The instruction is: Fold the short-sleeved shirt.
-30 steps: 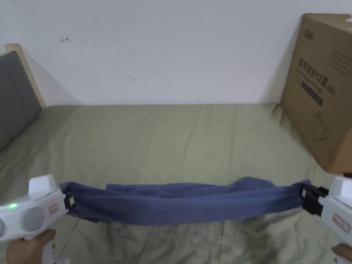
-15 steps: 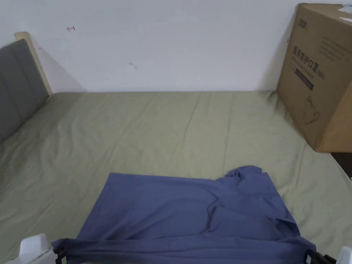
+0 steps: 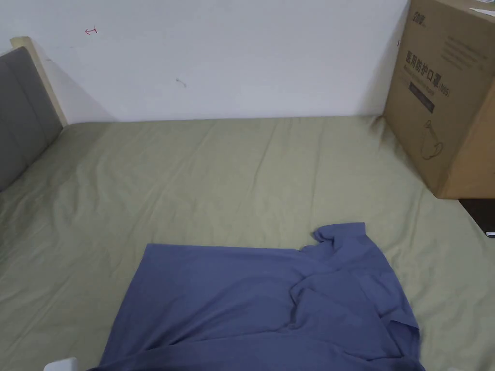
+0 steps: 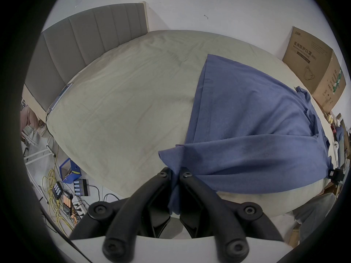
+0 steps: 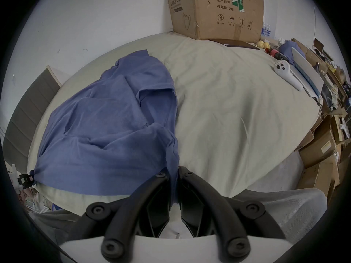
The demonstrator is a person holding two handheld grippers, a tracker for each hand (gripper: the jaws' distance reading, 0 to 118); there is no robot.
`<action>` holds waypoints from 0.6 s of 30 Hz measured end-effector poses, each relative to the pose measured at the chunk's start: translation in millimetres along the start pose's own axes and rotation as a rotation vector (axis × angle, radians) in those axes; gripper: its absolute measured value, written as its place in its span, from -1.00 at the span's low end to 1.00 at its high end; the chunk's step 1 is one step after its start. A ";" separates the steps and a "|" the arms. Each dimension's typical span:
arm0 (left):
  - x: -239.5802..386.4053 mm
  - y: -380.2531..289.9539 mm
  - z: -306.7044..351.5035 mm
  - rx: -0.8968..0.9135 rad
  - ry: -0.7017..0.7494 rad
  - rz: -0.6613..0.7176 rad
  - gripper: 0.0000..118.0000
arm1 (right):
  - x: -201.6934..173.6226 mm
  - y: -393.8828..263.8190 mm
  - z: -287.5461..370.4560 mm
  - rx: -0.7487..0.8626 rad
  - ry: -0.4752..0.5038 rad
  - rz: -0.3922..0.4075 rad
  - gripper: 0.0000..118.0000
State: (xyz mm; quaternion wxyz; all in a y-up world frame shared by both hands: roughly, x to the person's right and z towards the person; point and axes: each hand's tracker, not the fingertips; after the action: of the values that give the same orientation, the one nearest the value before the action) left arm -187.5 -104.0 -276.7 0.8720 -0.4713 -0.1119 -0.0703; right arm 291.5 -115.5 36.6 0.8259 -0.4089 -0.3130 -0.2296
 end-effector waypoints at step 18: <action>82.1 125.1 166.2 0.671 -0.086 -0.079 0.73 | -61.0 147.7 174.8 0.717 0.036 0.194 0.47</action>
State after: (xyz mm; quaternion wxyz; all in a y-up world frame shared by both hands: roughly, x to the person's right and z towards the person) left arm -101.1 102.1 -267.9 0.9695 -0.1562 -0.1837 -0.0434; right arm 285.2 118.0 -2.8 0.9400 -0.1175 -0.3185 -0.0332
